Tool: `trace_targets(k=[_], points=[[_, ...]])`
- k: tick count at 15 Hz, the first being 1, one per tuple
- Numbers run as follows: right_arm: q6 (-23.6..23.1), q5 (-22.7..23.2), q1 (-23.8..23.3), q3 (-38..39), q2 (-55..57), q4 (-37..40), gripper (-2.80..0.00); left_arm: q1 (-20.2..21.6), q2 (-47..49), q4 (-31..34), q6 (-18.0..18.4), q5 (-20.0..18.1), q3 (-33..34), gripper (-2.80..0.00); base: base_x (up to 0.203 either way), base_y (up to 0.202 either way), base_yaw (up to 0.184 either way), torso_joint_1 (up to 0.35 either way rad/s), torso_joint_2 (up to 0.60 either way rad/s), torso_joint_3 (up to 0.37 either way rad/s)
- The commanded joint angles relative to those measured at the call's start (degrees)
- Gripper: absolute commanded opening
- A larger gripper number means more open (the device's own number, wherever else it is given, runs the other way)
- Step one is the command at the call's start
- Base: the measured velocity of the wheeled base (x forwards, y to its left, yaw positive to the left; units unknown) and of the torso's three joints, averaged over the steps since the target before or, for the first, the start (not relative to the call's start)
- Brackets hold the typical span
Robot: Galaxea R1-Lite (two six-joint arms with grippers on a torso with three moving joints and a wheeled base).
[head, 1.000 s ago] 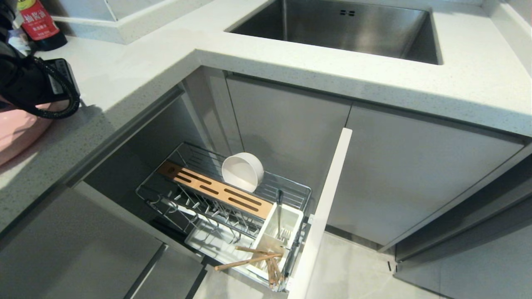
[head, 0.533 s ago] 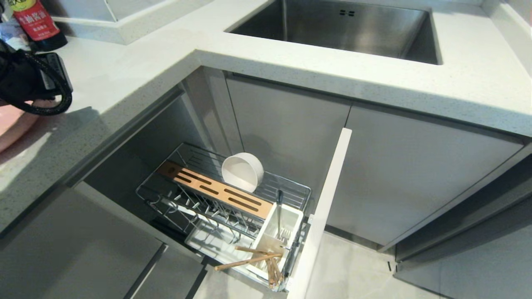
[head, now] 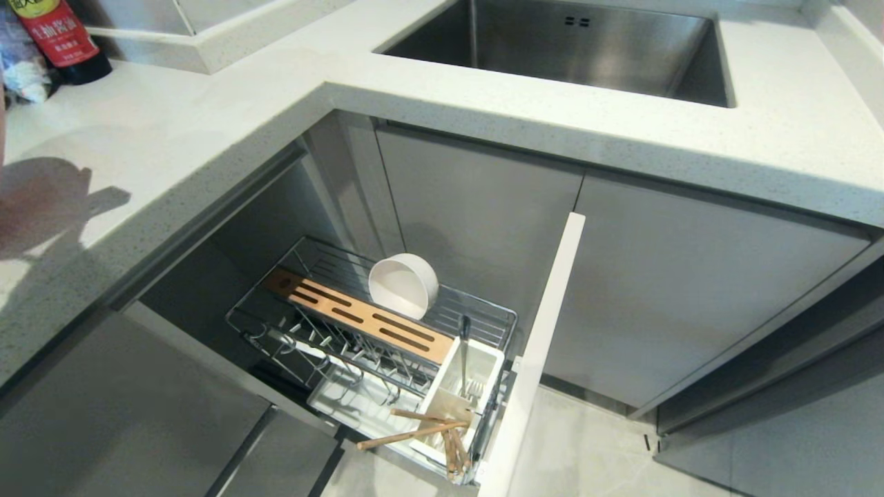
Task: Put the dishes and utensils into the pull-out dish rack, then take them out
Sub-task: Pick up the plate and place it in the cupboard
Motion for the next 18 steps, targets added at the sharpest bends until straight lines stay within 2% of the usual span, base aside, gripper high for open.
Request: trace_targets(k=[1,3,5,7,13,18], points=[[0.0,0.0,0.0,0.0,0.0,0.0,-2.8,-1.3,-2.3,-3.9,-0.2,0.8,0.0,-2.8,0.0,0.0,0.0,0.0,0.0,0.0],[0.0,0.0,0.0,0.0,-0.1,0.0,-2.8,-3.7,-4.2,-4.8,-0.3,2.1,-0.1,-2.8,0.0,0.0,0.0,0.0,0.0,0.0],[0.0,0.0,0.0,0.0,0.0,0.0,-2.8,-8.8,-5.0,-6.7,-1.3,2.3,0.0,-2.8,0.0,0.0,0.0,0.0,0.0,0.0],[0.0,0.0,0.0,0.0,0.0,0.0,-2.8,-15.7,-5.8,-11.0,-4.1,2.2,0.1,-2.8,0.0,0.0,0.0,0.0,0.0,0.0],[0.0,0.0,0.0,0.0,0.0,0.0,-2.8,-37.4,-6.5,-18.6,-7.8,2.4,1.9,-2.8,0.0,0.0,0.0,0.0,0.0,0.0],[0.0,0.0,0.0,0.0,0.0,0.0,-2.8,-50.1,-6.2,-24.3,-8.8,2.4,12.6,-2.8,0.0,0.0,0.0,0.0,0.0,0.0]])
